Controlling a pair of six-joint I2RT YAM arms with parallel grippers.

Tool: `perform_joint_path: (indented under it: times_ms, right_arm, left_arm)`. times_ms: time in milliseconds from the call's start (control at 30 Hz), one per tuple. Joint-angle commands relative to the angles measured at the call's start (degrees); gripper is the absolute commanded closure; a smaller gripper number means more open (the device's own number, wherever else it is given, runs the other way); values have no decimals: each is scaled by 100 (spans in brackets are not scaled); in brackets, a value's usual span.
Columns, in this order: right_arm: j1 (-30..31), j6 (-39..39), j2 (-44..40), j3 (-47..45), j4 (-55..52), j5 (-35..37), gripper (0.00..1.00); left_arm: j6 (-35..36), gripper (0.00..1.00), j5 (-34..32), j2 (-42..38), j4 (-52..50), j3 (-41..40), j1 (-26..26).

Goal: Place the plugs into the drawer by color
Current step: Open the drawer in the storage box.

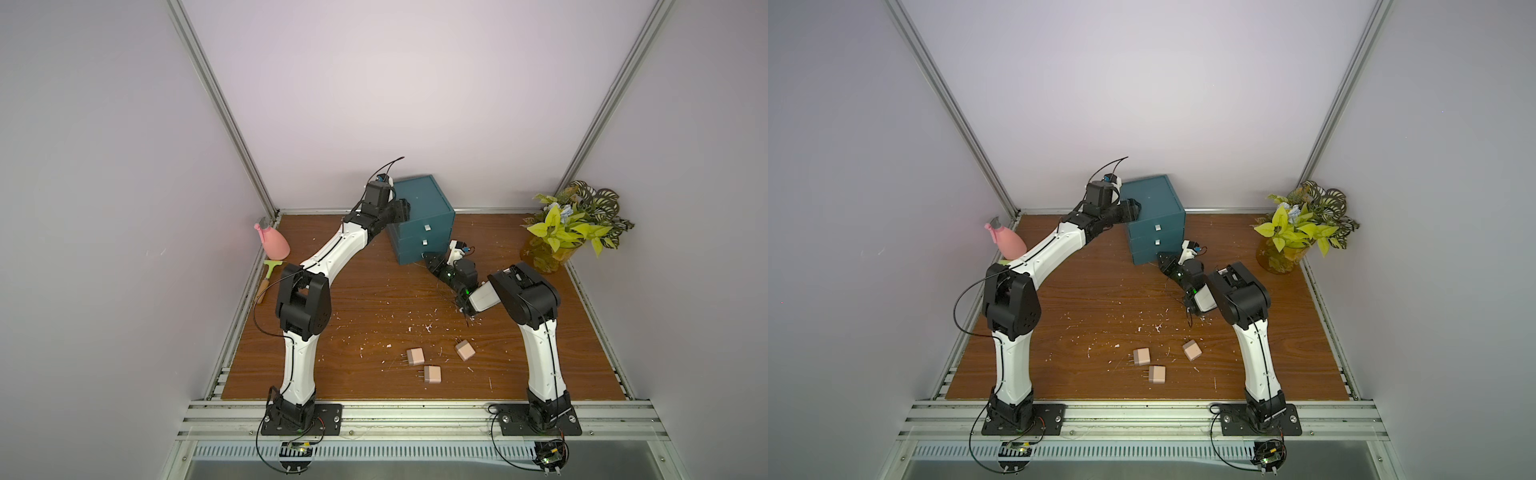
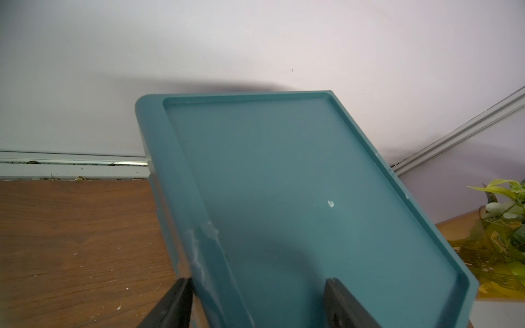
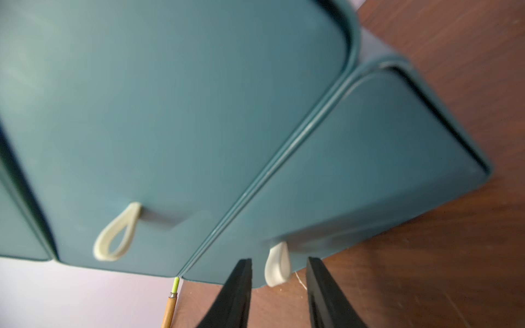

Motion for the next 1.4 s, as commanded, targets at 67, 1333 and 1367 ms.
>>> perform_joint_path:
  times_ms: [67, 1333, 1367]
  right_arm:
    - [-27, 241, 118, 252, 262, -190, 66]
    - [132, -394, -2029, -2221, -1, -69, 100]
    - [165, -438, -2093, -2281, -45, -58, 100]
  left_arm:
    - [111, 32, 5, 55, -351, -117, 32]
    - [68, 32, 92, 88, -308, -118, 50]
    - [68, 32, 93, 74, -305, -115, 50]
